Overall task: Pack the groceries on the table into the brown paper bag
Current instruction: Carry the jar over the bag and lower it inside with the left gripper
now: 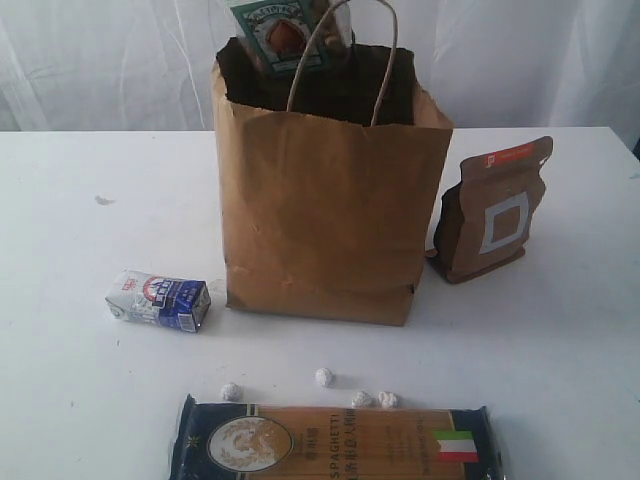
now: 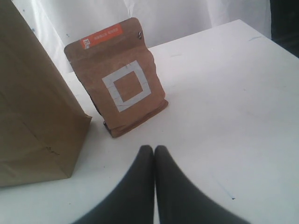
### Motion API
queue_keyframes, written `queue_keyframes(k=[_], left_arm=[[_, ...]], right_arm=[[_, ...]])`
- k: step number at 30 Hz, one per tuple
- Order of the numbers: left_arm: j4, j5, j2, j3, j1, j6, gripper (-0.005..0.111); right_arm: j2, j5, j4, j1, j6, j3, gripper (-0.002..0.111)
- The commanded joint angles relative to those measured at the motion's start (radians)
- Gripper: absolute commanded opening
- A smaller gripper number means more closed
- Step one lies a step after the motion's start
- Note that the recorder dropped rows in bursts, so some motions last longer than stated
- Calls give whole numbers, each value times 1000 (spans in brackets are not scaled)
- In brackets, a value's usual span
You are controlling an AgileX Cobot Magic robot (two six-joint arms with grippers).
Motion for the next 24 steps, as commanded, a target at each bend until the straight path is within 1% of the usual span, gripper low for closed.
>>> queue_keyframes(k=[1,3,5,8,11,13,18,24], left_arm=[[-85,74,-27,-14,-2,8,0],[-148,114,-27,-14,-4,61,0],[-161,148,-27,-14,-13,77,0],[-153,201,-21,-14,-18,77,0],[-99,244,1,-14,-18,75,0],[-73,254,21,-12,-18,68,0],[-68,242,74,-12,-18,71,0],[-66,260,152,-12,-18,71,0]], right_arm=[[-6,-7,-2,-8,4,2,0],[-6,-7,-2,-8,4,2,0],[-6,-7,-2,-8,4,2,0],[-6,-7,-2,-8,4,2,0],[-6,-7,-2,-8,4,2,0],[-6,-7,-2,-8,4,2,0],[-6,-7,-2,-8,4,2,0],[-6,-7,-2,-8,4,2,0]])
